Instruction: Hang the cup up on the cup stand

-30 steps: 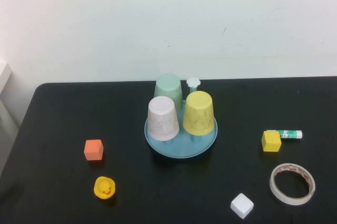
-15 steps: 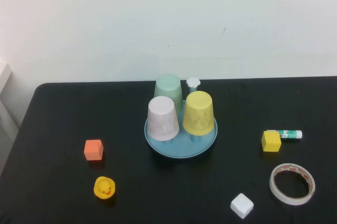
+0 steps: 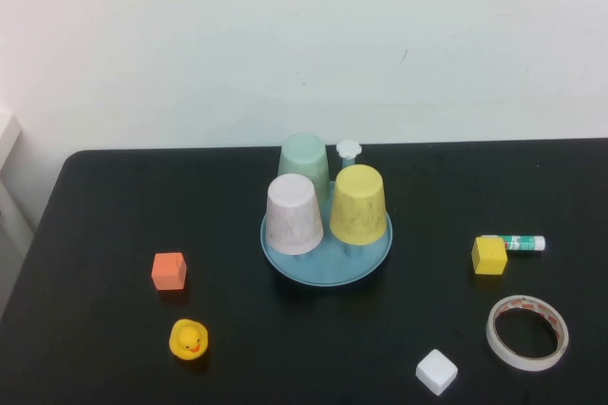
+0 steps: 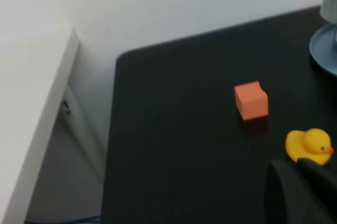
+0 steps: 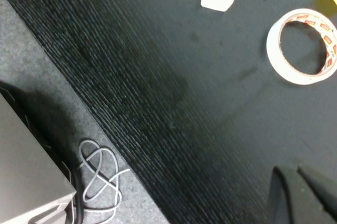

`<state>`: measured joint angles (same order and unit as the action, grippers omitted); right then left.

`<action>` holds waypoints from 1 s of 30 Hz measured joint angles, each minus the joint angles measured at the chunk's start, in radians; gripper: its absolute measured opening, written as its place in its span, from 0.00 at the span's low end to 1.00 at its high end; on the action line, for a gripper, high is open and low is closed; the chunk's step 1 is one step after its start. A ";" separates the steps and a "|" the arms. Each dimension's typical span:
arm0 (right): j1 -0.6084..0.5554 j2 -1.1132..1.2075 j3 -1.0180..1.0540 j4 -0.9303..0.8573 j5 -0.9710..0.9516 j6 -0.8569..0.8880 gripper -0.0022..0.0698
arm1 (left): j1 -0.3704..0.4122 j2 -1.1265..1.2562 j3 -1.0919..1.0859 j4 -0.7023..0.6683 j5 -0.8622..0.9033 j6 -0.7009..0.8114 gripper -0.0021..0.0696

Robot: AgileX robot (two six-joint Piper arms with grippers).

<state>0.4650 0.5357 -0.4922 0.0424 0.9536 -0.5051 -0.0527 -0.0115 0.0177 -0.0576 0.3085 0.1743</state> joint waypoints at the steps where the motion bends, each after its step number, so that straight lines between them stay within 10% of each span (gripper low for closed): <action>1: 0.000 0.000 0.000 0.001 0.000 0.000 0.03 | 0.000 0.000 0.000 -0.002 0.004 0.000 0.03; 30: 0.000 0.000 0.000 0.003 0.000 0.000 0.03 | -0.002 -0.002 -0.001 -0.035 0.013 -0.124 0.03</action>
<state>0.4650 0.5357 -0.4922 0.0449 0.9536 -0.5055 -0.0545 -0.0139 0.0164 -0.0931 0.3215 0.0507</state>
